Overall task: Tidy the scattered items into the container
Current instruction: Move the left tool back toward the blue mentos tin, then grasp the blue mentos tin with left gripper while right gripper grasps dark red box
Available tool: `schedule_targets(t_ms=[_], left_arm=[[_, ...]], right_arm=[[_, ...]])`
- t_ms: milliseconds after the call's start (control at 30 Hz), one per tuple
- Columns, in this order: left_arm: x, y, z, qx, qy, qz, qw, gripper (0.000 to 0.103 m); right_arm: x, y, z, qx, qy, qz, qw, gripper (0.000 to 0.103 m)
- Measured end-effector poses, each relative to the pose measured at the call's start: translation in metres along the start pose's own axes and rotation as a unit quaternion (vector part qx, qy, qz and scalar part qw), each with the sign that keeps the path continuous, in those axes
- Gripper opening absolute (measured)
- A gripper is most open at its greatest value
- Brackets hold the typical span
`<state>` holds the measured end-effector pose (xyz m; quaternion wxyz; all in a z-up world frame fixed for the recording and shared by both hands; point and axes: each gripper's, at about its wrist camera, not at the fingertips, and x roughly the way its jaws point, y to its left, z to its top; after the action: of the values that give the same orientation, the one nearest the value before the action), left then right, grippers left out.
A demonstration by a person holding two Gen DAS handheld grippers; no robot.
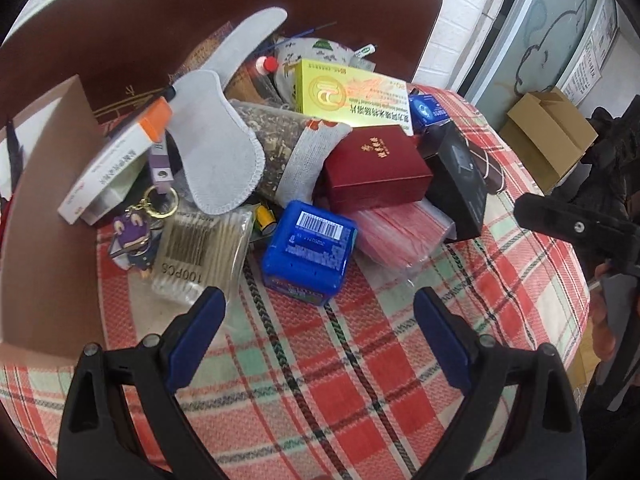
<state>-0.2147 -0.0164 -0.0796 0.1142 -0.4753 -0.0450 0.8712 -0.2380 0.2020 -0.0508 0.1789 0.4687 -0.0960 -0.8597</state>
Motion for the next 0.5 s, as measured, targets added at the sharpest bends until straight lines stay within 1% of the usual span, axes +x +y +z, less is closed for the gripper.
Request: schedule_targets(t_ms=[100, 233, 267, 333, 400, 433, 467, 500], left_arm=[[0.018, 0.002, 0.005, 0.0, 0.009, -0.006, 0.9999, 0.095], [0.041, 0.008, 0.008, -0.006, 0.024, -0.006, 0.9997, 0.094], [0.044, 0.009, 0.008, -0.007, 0.025, -0.009, 0.9996, 0.092], [0.049, 0.009, 0.008, -0.006, 0.029, -0.012, 0.9995, 0.087], [0.056, 0.008, 0.008, -0.003, 0.039, -0.002, 0.9992, 0.076], [0.061, 0.009, 0.008, -0.005, 0.05, -0.001, 0.9988, 0.072], [0.067, 0.01, 0.007, -0.008, 0.063, -0.001, 0.998, 0.065], [0.071, 0.011, 0.006, -0.01, 0.067, 0.005, 0.9977, 0.061]], right_arm=[[0.009, 0.003, 0.007, -0.015, 0.001, 0.002, 1.0, 0.103], [0.02, 0.004, 0.011, -0.025, 0.002, 0.011, 1.0, 0.103], [0.022, 0.004, 0.012, -0.025, 0.001, 0.012, 1.0, 0.103], [0.026, 0.003, 0.013, -0.026, 0.001, 0.011, 1.0, 0.103], [0.027, 0.004, 0.014, -0.027, -0.005, 0.016, 0.999, 0.103], [0.027, 0.006, 0.015, -0.031, -0.008, 0.024, 0.999, 0.103], [0.027, 0.01, 0.015, -0.037, -0.009, 0.032, 0.999, 0.103], [0.028, 0.014, 0.016, -0.045, -0.011, 0.04, 0.998, 0.103]])
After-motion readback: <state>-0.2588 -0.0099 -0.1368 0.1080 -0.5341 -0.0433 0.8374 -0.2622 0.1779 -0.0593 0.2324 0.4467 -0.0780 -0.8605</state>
